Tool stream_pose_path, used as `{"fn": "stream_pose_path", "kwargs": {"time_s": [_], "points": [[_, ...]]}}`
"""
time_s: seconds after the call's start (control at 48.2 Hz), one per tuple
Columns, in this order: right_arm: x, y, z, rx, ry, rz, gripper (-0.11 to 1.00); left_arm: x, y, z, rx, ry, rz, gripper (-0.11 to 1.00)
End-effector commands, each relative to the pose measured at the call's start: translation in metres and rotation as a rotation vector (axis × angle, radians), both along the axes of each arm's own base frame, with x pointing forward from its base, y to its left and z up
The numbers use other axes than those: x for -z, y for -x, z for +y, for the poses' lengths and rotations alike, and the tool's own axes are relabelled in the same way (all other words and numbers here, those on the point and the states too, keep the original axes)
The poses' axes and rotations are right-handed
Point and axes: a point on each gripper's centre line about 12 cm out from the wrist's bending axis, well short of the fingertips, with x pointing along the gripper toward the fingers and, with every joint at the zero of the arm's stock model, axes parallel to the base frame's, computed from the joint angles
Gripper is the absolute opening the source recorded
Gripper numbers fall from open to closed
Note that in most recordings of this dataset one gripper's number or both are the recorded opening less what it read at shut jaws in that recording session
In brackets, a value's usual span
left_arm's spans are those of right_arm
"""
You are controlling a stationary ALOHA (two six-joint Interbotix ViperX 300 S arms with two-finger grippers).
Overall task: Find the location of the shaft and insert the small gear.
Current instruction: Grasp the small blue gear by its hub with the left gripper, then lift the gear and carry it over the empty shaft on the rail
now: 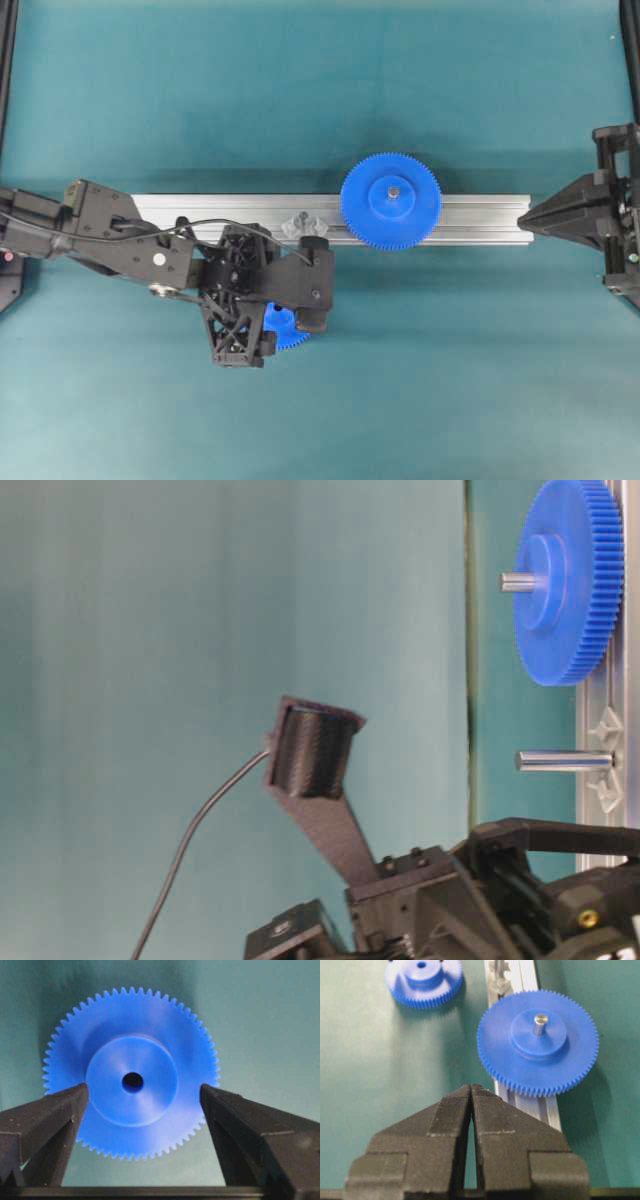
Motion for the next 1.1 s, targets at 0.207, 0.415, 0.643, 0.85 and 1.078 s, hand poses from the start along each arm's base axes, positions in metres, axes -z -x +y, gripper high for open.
{"fn": "stream_pose_path", "kwargs": {"time_s": [0.207, 0.415, 0.643, 0.85, 1.078], "points": [[-0.002, -0.001, 0.0, 0.006, -0.008, -0.008, 0.09, -0.001, -0.011, 0.0, -0.003, 0.0, -0.011, 0.92], [-0.002, -0.001, 0.0, 0.006, -0.008, -0.008, 0.09, 0.003, -0.011, 0.0, -0.004, -0.001, -0.002, 0.92], [-0.001, -0.001, 0.0, 0.006, -0.008, -0.005, 0.09, 0.008, -0.009, 0.001, -0.004, -0.004, 0.019, 0.91], [-0.001, 0.0, 0.0, 0.006, -0.006, -0.006, 0.09, 0.008, -0.01, 0.001, -0.003, -0.008, 0.038, 0.81], [-0.001, 0.0, 0.0, 0.006, -0.008, -0.008, 0.09, 0.003, -0.007, 0.001, 0.016, -0.024, 0.042, 0.65]]}}
